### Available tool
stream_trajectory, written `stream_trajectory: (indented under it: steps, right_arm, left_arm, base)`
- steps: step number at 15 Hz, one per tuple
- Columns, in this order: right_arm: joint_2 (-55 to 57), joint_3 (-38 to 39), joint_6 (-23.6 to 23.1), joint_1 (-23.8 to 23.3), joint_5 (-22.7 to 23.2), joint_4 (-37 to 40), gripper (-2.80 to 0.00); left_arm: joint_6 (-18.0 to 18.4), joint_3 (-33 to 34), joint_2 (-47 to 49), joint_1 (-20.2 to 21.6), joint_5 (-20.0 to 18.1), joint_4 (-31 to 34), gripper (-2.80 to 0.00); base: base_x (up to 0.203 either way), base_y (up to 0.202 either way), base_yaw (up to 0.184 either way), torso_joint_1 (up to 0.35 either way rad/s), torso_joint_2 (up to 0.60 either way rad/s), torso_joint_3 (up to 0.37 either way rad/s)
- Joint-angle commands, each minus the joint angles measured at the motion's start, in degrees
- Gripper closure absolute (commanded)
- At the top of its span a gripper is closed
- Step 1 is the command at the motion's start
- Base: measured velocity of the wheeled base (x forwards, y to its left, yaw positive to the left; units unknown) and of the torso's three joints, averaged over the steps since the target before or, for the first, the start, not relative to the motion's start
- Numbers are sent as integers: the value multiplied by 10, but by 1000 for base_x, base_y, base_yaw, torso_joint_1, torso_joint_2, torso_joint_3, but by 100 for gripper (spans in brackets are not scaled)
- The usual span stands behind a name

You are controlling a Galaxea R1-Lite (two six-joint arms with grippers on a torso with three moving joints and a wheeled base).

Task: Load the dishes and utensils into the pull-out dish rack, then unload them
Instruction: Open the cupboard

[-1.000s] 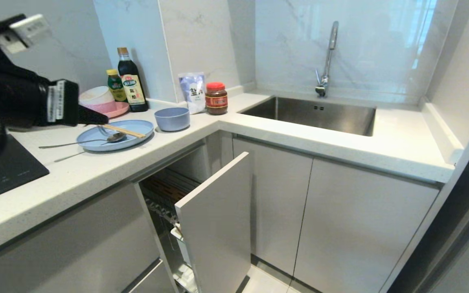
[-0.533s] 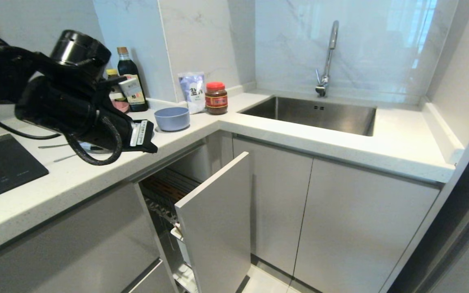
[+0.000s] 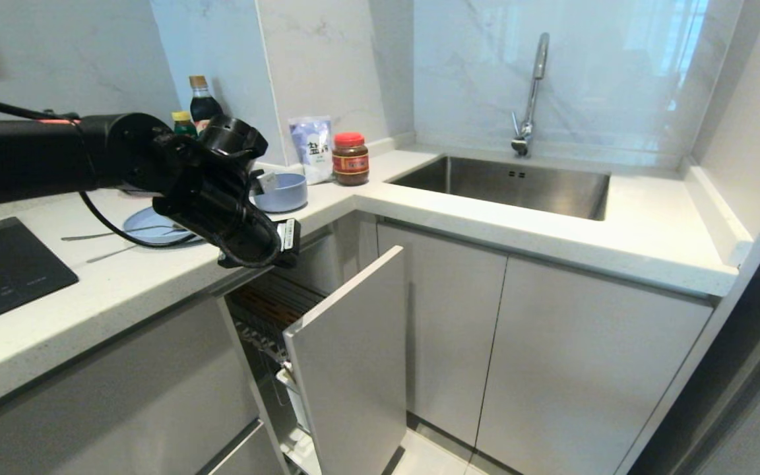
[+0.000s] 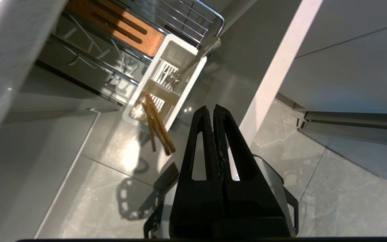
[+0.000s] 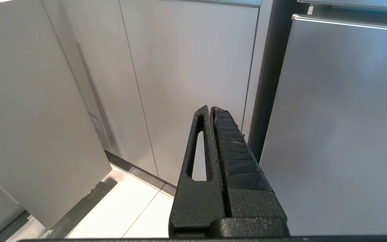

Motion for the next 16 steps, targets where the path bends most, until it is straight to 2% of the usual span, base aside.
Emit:
stream_trajectory:
  steps: [1,8,16]
  right_arm:
    - [-1,1,0,0,0,0,0]
    - [-2,1,0,0,0,0,0]
    - [-1,1,0,0,0,0,0]
  left_arm:
    - [-6,-14,36,-4,0,2,0]
    - [-20,-17,69,-25,1,1,0]
    - [-67,-15,77,-76,2,3,0]
  base:
    - [0,0,0,0,0,0]
    - [0,0,0,0,0,0]
    - [0,0,0,0,0,0]
